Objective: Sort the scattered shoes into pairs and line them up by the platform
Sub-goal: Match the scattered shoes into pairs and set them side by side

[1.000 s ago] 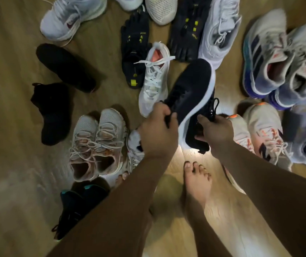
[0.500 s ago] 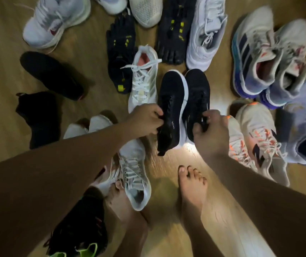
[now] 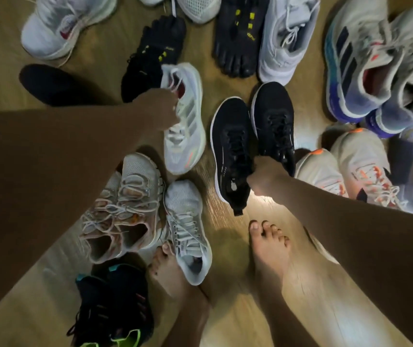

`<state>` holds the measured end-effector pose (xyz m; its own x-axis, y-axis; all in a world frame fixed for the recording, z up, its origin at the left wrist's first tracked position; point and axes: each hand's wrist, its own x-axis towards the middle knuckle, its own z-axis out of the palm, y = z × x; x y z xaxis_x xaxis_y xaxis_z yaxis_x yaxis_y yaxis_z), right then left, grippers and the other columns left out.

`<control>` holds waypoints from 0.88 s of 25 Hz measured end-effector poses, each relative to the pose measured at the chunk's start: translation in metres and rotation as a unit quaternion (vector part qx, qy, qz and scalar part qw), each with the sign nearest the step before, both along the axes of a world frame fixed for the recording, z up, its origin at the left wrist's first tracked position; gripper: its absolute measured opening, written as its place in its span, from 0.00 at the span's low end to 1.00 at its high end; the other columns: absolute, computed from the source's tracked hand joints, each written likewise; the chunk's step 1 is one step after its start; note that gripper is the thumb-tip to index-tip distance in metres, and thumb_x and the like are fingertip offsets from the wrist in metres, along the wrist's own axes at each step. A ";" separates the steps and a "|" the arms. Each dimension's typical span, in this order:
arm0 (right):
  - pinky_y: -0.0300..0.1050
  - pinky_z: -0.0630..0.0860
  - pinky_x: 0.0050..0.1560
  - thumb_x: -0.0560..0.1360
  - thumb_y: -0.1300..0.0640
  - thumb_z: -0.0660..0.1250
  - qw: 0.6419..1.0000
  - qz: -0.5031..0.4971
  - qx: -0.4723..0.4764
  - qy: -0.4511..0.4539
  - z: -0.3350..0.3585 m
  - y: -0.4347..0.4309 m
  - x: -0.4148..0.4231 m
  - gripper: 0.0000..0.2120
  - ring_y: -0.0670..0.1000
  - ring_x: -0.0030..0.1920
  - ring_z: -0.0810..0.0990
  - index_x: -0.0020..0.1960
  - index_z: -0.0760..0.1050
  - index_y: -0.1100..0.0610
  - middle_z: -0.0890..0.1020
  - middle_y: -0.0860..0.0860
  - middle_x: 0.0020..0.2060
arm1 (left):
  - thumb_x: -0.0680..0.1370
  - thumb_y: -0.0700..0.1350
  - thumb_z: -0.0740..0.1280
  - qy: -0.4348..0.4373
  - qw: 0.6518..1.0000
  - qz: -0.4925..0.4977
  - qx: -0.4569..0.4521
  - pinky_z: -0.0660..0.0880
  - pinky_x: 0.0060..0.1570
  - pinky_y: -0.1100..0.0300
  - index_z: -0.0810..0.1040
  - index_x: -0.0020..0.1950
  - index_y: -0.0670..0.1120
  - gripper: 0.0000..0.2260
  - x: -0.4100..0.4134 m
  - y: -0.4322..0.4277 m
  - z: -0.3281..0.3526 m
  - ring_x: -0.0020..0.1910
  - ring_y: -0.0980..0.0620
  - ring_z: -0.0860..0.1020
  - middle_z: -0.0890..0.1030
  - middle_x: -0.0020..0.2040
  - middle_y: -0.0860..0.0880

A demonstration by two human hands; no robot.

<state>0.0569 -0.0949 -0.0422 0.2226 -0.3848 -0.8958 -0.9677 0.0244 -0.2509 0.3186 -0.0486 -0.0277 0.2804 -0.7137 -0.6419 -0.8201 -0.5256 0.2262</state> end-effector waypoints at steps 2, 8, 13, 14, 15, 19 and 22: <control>0.47 0.79 0.43 0.73 0.64 0.64 0.999 0.006 -0.034 -0.024 0.003 -0.009 -0.006 0.14 0.59 0.47 0.80 0.58 0.76 0.57 0.80 0.58 0.50 | 0.76 0.40 0.70 0.073 0.991 0.111 -0.003 0.73 0.51 0.55 0.78 0.47 0.39 0.05 0.008 0.026 0.007 0.51 0.41 0.78 0.78 0.47 0.39; 0.41 0.75 0.52 0.74 0.62 0.63 0.975 -0.008 -0.167 -0.146 0.027 -0.003 -0.005 0.07 0.53 0.46 0.80 0.48 0.77 0.52 0.82 0.51 0.43 | 0.76 0.47 0.70 0.178 0.905 0.382 -0.054 0.72 0.34 0.54 0.75 0.45 0.38 0.12 -0.004 0.099 0.038 0.32 0.50 0.73 0.72 0.33 0.43; 0.34 0.70 0.39 0.73 0.63 0.65 0.967 0.078 -0.108 -0.217 0.053 0.060 0.020 0.05 0.51 0.39 0.80 0.46 0.78 0.55 0.81 0.49 0.37 | 0.76 0.48 0.71 0.163 0.650 0.729 -0.141 0.65 0.21 0.67 0.73 0.41 0.46 0.09 -0.042 0.128 0.074 0.17 0.57 0.66 0.70 0.25 0.50; 0.35 0.71 0.39 0.74 0.62 0.67 0.974 0.095 -0.063 -0.197 0.056 0.077 0.024 0.05 0.52 0.39 0.80 0.49 0.78 0.56 0.81 0.51 0.39 | 0.76 0.46 0.70 0.187 0.587 0.779 -0.116 0.65 0.21 0.68 0.73 0.42 0.47 0.08 -0.049 0.134 0.080 0.16 0.57 0.66 0.70 0.26 0.50; 0.37 0.72 0.39 0.74 0.60 0.69 0.982 0.064 0.002 -0.175 0.059 0.093 0.029 0.06 0.51 0.38 0.79 0.51 0.77 0.55 0.80 0.51 0.39 | 0.78 0.45 0.68 0.224 0.531 0.812 -0.093 0.64 0.21 0.69 0.73 0.41 0.47 0.07 -0.056 0.140 0.086 0.15 0.58 0.65 0.69 0.26 0.51; 0.45 0.76 0.39 0.74 0.53 0.67 0.907 -0.302 0.223 -0.188 0.078 0.124 0.058 0.05 0.48 0.39 0.79 0.50 0.75 0.50 0.80 0.48 0.41 | 0.81 0.41 0.61 0.403 0.374 0.827 -0.116 0.60 0.18 0.71 0.71 0.36 0.47 0.12 -0.105 0.149 0.101 0.15 0.59 0.65 0.70 0.24 0.52; 0.36 0.67 0.23 0.68 0.51 0.70 0.903 -0.356 0.165 -0.175 0.084 0.114 0.056 0.19 0.47 0.22 0.73 0.57 0.69 0.49 0.79 0.47 0.29 | 0.80 0.43 0.61 0.469 0.289 0.826 -0.120 0.61 0.18 0.72 0.74 0.36 0.46 0.12 -0.160 0.134 0.114 0.15 0.59 0.67 0.72 0.25 0.52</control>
